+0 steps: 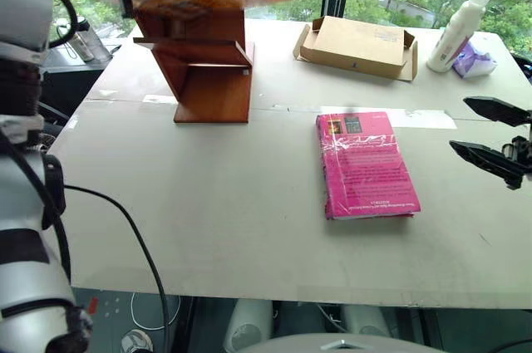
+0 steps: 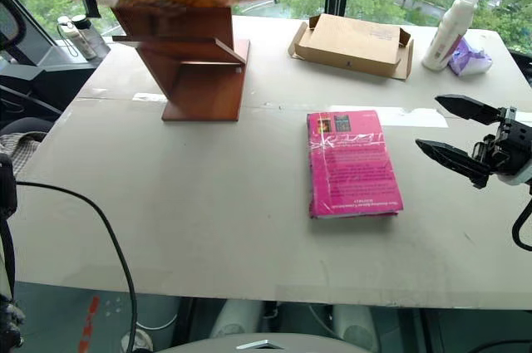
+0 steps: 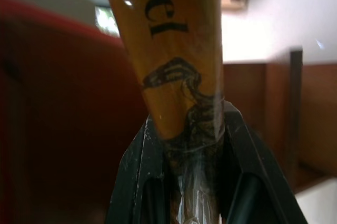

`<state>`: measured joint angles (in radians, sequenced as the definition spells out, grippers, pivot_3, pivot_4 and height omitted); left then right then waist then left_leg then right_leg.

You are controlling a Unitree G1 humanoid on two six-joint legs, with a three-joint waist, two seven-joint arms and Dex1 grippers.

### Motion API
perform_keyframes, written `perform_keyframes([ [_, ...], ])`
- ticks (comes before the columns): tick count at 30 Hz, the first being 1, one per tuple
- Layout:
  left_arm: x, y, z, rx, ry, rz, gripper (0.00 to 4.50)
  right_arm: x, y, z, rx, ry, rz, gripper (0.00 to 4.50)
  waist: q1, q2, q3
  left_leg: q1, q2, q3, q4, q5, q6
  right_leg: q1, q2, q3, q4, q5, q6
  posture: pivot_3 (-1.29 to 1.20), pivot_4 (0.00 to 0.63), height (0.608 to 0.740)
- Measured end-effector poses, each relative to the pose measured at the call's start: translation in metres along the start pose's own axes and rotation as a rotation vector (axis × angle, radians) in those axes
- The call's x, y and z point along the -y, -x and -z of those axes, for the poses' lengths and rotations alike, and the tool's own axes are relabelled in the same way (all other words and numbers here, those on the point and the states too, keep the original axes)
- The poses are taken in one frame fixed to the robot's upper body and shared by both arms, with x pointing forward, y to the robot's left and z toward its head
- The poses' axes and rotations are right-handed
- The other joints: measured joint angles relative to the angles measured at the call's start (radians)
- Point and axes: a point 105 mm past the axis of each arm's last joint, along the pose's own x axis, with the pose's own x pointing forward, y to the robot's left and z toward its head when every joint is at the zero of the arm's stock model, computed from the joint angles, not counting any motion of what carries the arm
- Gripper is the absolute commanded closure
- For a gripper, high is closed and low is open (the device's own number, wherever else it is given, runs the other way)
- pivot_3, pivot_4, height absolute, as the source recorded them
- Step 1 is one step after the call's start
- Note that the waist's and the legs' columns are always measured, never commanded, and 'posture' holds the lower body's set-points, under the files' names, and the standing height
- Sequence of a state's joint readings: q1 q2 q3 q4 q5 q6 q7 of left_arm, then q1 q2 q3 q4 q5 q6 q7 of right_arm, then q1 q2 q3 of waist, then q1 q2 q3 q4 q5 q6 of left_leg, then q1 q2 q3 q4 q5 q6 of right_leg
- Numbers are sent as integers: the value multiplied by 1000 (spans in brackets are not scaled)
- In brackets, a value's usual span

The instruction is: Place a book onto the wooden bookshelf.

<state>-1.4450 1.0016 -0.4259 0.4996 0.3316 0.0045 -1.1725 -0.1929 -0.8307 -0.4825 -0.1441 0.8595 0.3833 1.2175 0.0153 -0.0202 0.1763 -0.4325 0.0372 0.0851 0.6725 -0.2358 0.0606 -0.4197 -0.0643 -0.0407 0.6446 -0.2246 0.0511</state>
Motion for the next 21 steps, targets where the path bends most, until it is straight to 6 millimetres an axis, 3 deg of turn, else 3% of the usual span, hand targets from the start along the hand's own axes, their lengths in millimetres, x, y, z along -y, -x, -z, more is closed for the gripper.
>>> perform_keyframes([
  [2, 10, -15, 1, -30, -11, 58, 3992, -1, -4, -2, 12, 12, -11, 0, 0, 0, 0, 0, 0, 1, 1, 0, 0, 0, 0, 1, 1, 0, 0, 0, 150, 733],
  [8, 13, -39, 4, -99, -59, 118, 3992, -7, -10, -8, 36, 36, -15, 0, -4, 2, -1, 6, 0, 2, 2, 0, 0, -1, 0, 3, 12, -1, 0, 0, 150, 733],
  [12, 24, -43, 15, -131, -35, 190, 2217, -12, -13, -14, 85, 34, -2, 0, -13, 2, 0, 10, 2, 2, 2, 0, -1, -1, 2, 7, 17, -3, -5, 0, 150, 733],
  [16, 22, -34, 21, -131, 10, 190, 449, -14, -12, -23, 127, 41, 16, 0, -19, 1, 0, 2, 2, 2, 4, 0, -1, -6, 1, 8, 16, 1, -7, 0, 150, 733],
  [21, 15, -4, -1, 60, 163, 151, 449, -14, -14, -27, 156, 21, 34, 0, -19, 1, 1, -7, 1, 3, 10, 1, -3, -13, 0, 8, 16, 1, -4, 0, 150, 733],
])
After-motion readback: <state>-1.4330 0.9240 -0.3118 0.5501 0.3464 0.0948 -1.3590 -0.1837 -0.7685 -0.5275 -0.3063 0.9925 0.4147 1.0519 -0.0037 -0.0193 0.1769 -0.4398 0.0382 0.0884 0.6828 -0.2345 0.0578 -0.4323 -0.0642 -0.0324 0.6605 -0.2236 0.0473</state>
